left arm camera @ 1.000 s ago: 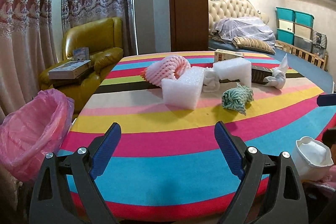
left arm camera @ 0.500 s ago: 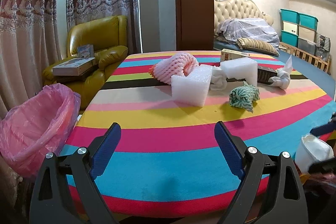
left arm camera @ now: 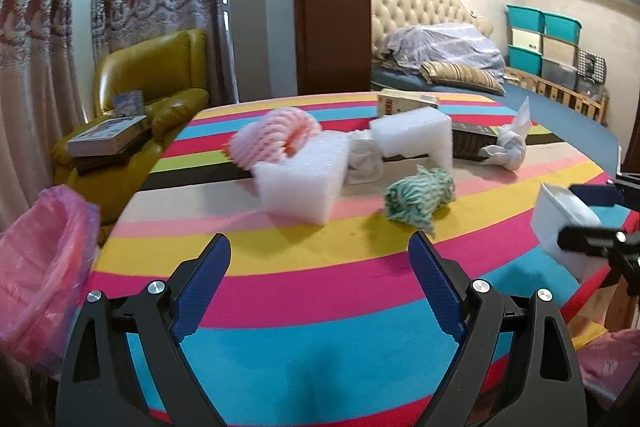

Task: Collect trash
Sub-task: 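Grasp the green patterned cloth with the left tool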

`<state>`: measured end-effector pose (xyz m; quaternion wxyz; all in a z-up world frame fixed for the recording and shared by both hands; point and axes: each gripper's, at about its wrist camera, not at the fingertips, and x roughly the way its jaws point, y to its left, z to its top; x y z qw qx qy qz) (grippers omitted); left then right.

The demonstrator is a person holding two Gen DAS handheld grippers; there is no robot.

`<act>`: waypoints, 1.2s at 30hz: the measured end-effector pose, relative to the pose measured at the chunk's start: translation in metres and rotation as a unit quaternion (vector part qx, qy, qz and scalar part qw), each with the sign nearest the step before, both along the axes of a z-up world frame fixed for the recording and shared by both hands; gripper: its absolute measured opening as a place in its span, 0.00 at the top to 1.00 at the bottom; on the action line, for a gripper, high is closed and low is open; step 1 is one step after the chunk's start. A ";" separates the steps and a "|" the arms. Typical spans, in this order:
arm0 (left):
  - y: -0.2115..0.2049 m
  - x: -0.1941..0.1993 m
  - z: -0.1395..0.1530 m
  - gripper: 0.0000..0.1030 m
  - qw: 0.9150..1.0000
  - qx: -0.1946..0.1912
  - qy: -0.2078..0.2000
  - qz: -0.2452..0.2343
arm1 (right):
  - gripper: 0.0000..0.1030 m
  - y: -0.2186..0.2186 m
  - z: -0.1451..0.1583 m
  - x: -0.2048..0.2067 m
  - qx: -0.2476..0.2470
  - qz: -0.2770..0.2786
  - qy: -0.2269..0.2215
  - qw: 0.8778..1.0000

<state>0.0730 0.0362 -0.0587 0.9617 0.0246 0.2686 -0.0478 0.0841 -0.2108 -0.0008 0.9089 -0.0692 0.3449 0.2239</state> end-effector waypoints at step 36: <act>-0.088 0.065 0.003 0.72 0.995 -0.005 0.061 -0.082 | 0.38 -0.060 -0.010 0.026 0.060 -0.096 -0.045 0.993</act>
